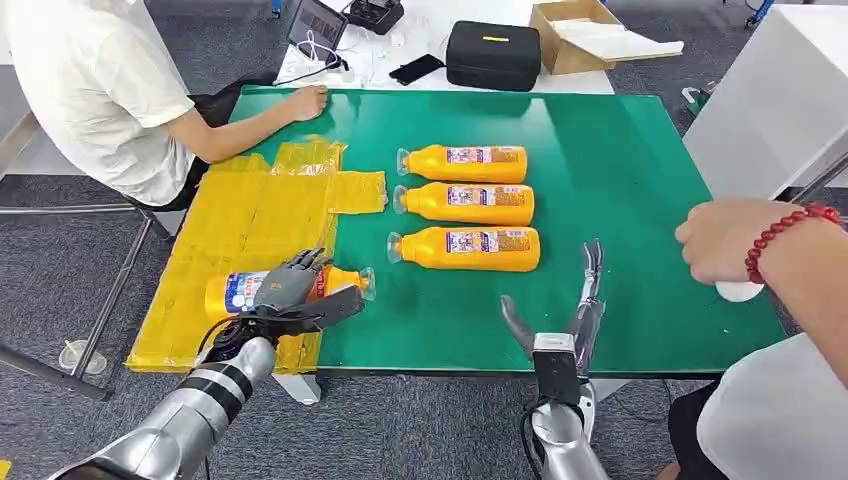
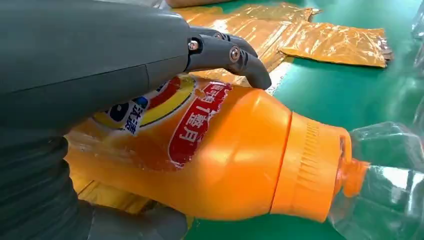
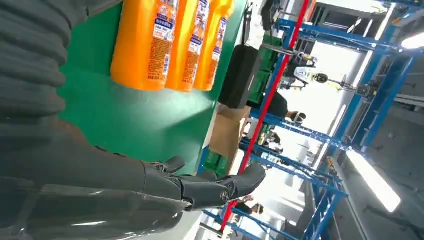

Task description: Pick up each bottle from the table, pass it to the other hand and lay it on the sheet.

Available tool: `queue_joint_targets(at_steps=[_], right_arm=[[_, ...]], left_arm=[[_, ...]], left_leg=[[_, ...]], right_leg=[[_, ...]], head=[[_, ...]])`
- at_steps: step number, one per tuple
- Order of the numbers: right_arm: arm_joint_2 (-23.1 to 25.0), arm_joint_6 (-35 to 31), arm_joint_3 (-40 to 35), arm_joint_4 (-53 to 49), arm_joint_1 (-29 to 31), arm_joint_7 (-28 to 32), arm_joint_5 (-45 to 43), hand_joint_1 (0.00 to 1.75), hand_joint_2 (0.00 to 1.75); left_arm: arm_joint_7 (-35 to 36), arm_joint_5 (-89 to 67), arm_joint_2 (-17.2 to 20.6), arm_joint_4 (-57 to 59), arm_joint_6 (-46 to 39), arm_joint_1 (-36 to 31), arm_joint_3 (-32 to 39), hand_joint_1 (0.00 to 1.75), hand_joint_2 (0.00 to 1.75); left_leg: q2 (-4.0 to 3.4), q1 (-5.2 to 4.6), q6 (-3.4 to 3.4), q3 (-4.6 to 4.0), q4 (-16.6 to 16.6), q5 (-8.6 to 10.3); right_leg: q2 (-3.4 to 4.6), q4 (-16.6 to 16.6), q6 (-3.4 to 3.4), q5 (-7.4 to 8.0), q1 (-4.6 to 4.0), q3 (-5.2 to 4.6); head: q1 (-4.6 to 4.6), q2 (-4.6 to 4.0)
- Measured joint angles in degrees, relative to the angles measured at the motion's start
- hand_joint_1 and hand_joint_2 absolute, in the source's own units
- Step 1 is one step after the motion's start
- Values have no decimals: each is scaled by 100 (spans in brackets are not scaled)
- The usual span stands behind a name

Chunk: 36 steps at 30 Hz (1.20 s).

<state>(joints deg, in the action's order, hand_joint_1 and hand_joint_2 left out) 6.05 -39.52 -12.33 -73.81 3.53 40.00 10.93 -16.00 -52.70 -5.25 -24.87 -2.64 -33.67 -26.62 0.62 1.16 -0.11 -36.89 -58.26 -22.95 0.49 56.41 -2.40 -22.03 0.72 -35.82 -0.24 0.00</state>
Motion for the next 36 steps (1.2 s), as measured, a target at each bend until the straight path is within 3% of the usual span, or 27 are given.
queue_joint_targets(at_steps=[5, 7, 9, 17, 23, 30, 36], right_arm=[[-20, -9, -37, 52, 22, 0, -7, 0, 175], [-20, -11, -39, 68, 22, 0, -9, 0, 175], [-26, -11, -39, 81, 26, 0, -9, 0, 175], [-44, -29, -39, 85, 14, 0, 61, 0, 175], [-39, -33, 0, 0, -181, 0, 238, 0, 175], [-33, -37, 162, -158, -326, 2, 350, 0, 175], [-11, -39, 394, -13, -294, 2, 1732, 0, 175]], left_arm=[[-30, 2, 17, 11, 24, -10, -2, 30, 175], [-30, 2, 20, 13, 24, -12, -2, 21, 175], [-68, 15, 20, 13, 7, -12, -2, 2, 175], [-695, 547, -59, -153, -344, 182, 26, 0, 175], [-1084, 1448, -317, -1278, -874, 962, 179, 0, 175], [-894, 2315, -315, -2975, -383, 1595, -18, 0, 175], [-887, 2979, -289, -3992, -553, 1926, -306, 0, 175]], left_leg=[[0, 0, 2, 4, 0, 3], [0, 0, 2, 4, 0, 4], [0, 0, 2, 5, 0, 4], [-1, 0, 2, 2, 0, 4], [-2, -3, 0, -25, -2, 2], [-4, -1, -2, -46, -2, -2], [-4, -1, -1, -46, -2, -4]], right_leg=[[0, 0, 0, 3, 0, 3], [0, 0, -1, 4, 0, 4], [0, 0, -1, 4, 0, 4], [1, 0, 0, 3, 0, -2], [1, -1, -2, 3, 3, -28], [1, -1, -2, 1, 1, -48], [1, -1, -2, 0, 1, -49]], head=[[0, 0], [0, 0], [0, 0], [0, 0], [2, 0], [0, 0], [0, 0]])
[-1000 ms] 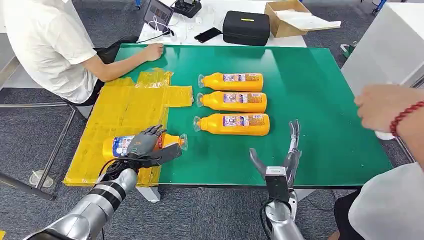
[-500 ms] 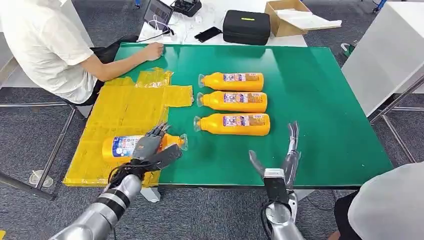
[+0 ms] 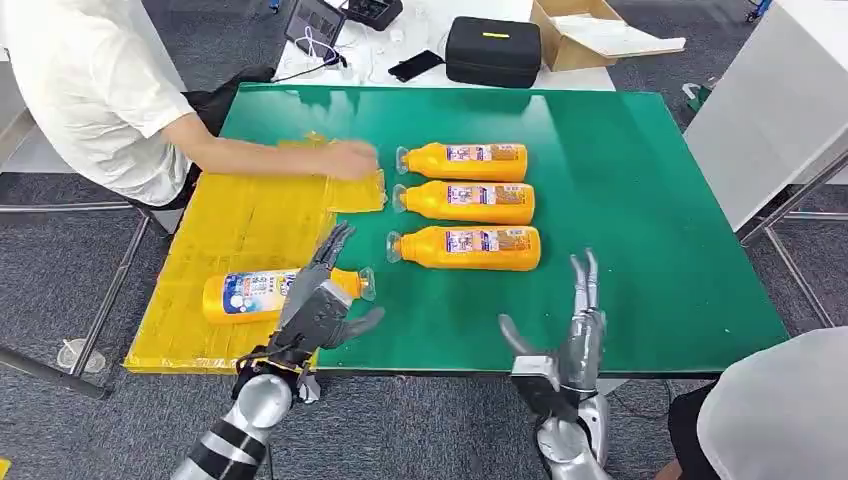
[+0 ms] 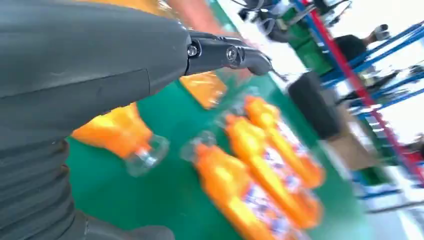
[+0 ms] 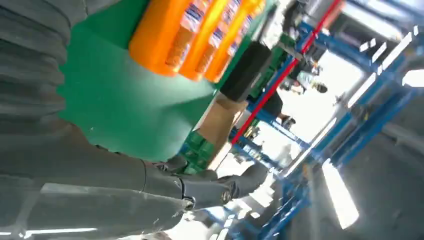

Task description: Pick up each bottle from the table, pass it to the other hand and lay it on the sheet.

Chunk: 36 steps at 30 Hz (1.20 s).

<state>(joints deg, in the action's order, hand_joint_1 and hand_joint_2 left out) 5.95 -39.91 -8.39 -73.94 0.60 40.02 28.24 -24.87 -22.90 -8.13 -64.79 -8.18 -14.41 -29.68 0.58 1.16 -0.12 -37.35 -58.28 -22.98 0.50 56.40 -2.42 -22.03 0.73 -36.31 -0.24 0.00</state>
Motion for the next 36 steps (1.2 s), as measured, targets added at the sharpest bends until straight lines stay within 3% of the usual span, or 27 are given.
queue_joint_targets(at_steps=[6, 11, 21, 29, 36], right_arm=[[-22, -2, 98, 503, 175, -42, 739, 0, 175], [-48, -4, 146, 837, 306, -48, 841, 0, 175], [-503, 52, 37, 2068, 1044, -1457, 2271, 0, 175], [-820, 617, -210, 3034, 1661, -2171, 2596, 0, 175], [-914, 903, -359, 3493, 2094, -2398, 2719, 0, 175]], left_arm=[[42, 391, -72, -433, -162, 211, -214, 0, 175], [59, 457, -111, -557, -205, 301, -350, 0, 175], [284, 1471, -321, -581, -712, 433, -863, 0, 175], [387, 1593, -323, -590, -736, 414, -1119, 0, 175], [400, 1633, -332, -588, -675, 335, -1171, 0, 175]], left_leg=[[1, -2, -1, -1, 0, 0], [1, -1, -1, -2, 0, 0], [1, -9, -3, -5, -1, 1], [1, -8, -5, -5, -1, 2], [-3, -8, -5, -1, -1, 2]], right_leg=[[0, -1, -2, 0, 1, 1], [0, 0, -2, 0, 1, 0], [0, -1, -6, 3, 7, 0], [0, 0, -6, 3, 6, -1], [1, -1, -6, 3, 6, 0]], head=[[0, 0], [0, 2], [-2, 0], [-2, 0], [0, 0]])
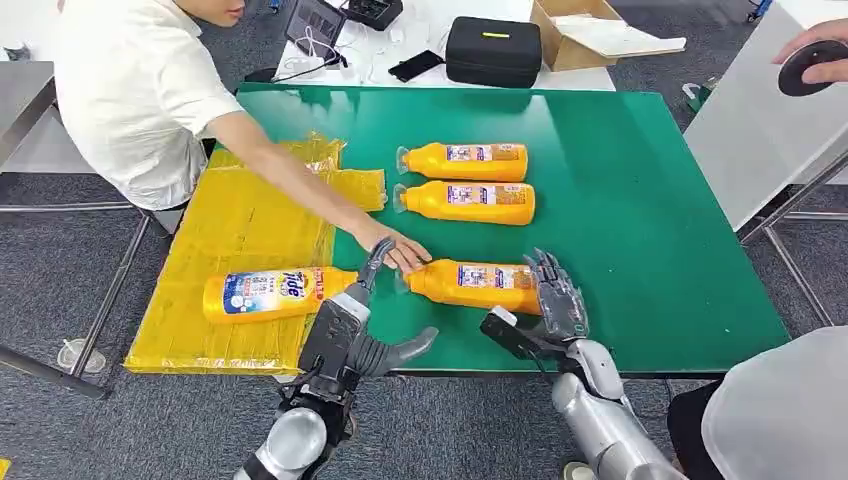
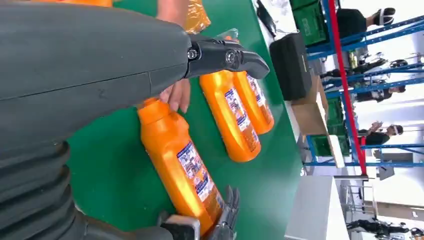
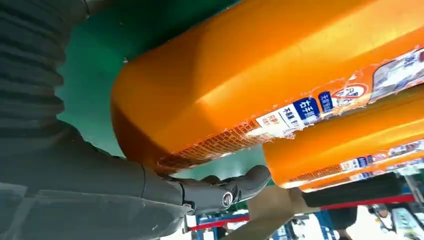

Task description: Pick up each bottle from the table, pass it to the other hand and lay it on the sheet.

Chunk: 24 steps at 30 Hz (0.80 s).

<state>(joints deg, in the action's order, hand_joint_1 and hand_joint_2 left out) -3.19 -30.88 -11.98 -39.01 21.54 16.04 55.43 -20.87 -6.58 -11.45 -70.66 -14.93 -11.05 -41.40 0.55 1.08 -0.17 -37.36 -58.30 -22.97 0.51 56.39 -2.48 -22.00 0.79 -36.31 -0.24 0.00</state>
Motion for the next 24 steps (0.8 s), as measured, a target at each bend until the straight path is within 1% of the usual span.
queue_joint_targets(at_steps=[4, 8, 13, 14, 15, 16, 17, 18, 21, 24], right_arm=[[-11, 28, -61, 144, 106, -11, 11, 0, 175], [-13, 218, -87, 302, 259, -124, 37, 0, 175], [-22, 201, -144, 476, 439, -179, 151, 0, 175], [-22, 208, -160, 500, 464, -184, 157, 30, 175], [-20, 258, -175, 529, 490, -197, 157, 75, 175], [-22, 386, -194, 563, 518, -225, 153, 110, 175], [-24, 492, -212, 590, 548, -273, 133, 161, 175], [-28, 620, -219, 620, 598, -328, 109, 173, 175], [-61, 1123, -240, 758, 799, -544, 50, 175, 175], [-113, 1458, -254, 883, 932, -662, 2, 175, 175]], left_arm=[[4, 0, -2, 2, 2, -24, -35, 0, 175], [13, 2, -4, 4, 42, -58, -68, 0, 175], [20, 9, -33, 7, 81, -95, -90, 0, 175], [22, 9, -35, 7, 98, -101, -92, 0, 175], [28, 9, -35, 9, 103, -106, -96, 0, 175], [31, 11, -37, 15, 107, -111, -105, 0, 175], [37, 13, -37, 20, 114, -114, -111, 0, 175], [46, 20, -39, 26, 120, -117, -114, 0, 175], [55, 33, -50, 55, 133, -128, -116, 0, 175], [61, 37, -55, 59, 138, -131, -122, 0, 175]], left_leg=[[-1, 0, 0, 2, 0, 1], [-2, 0, 0, 4, 0, 1], [-2, 0, 0, 4, 0, 1], [-2, 0, 0, 4, 0, 1], [-2, 0, 0, 4, 0, 1], [-2, 0, 0, 4, 0, 1], [-3, 0, 0, 5, 0, 1], [-3, 0, 0, 7, 0, 1], [-14, 0, -7, 35, 0, -11], [-24, -1, -5, 67, 0, -19]], right_leg=[[0, 0, -1, 2, 0, 2], [1, 1, -1, 2, 0, 2], [0, 1, 0, 2, 0, 3], [0, 1, 0, 2, 0, 3], [0, 1, 0, 2, 0, 3], [0, 1, 0, 2, 0, 2], [1, 1, 0, 2, 0, 3], [1, 1, 0, 2, 0, 3], [13, -3, 1, 2, 0, 18], [15, -8, 2, -1, 0, 45]], head=[[-2, 0], [-2, 0], [0, 0], [-2, 0], [-2, 0], [-2, 0], [-2, 0], [-2, 0], [-2, 0], [0, 0]])
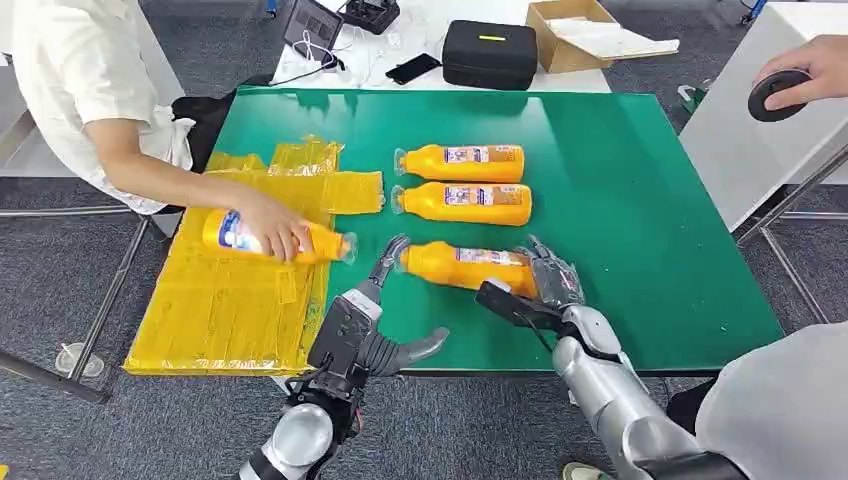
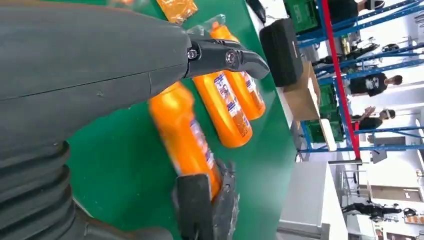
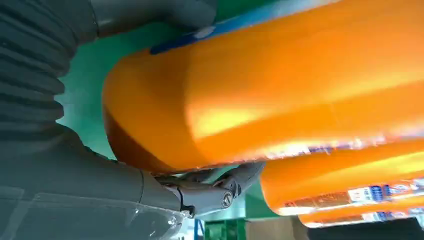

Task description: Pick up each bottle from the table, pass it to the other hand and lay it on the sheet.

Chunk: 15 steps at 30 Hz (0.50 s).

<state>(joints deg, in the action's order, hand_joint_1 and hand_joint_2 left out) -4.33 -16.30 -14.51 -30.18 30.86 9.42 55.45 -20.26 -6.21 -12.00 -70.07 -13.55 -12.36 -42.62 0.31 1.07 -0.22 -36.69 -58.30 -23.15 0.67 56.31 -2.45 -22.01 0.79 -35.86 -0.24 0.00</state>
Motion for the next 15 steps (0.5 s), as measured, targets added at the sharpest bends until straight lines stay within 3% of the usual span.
queue_joint_targets(at_steps=[15], right_arm=[[-103, 116, 15, 186, 36, 155, -266, 175, 175]], left_arm=[[-4, 77, -26, 46, -26, 0, -50, 0, 175]], left_leg=[[2, 0, -5, 24, 0, 1]], right_leg=[[-1, -2, -2, 0, -1, 29]], head=[[2, 0]])
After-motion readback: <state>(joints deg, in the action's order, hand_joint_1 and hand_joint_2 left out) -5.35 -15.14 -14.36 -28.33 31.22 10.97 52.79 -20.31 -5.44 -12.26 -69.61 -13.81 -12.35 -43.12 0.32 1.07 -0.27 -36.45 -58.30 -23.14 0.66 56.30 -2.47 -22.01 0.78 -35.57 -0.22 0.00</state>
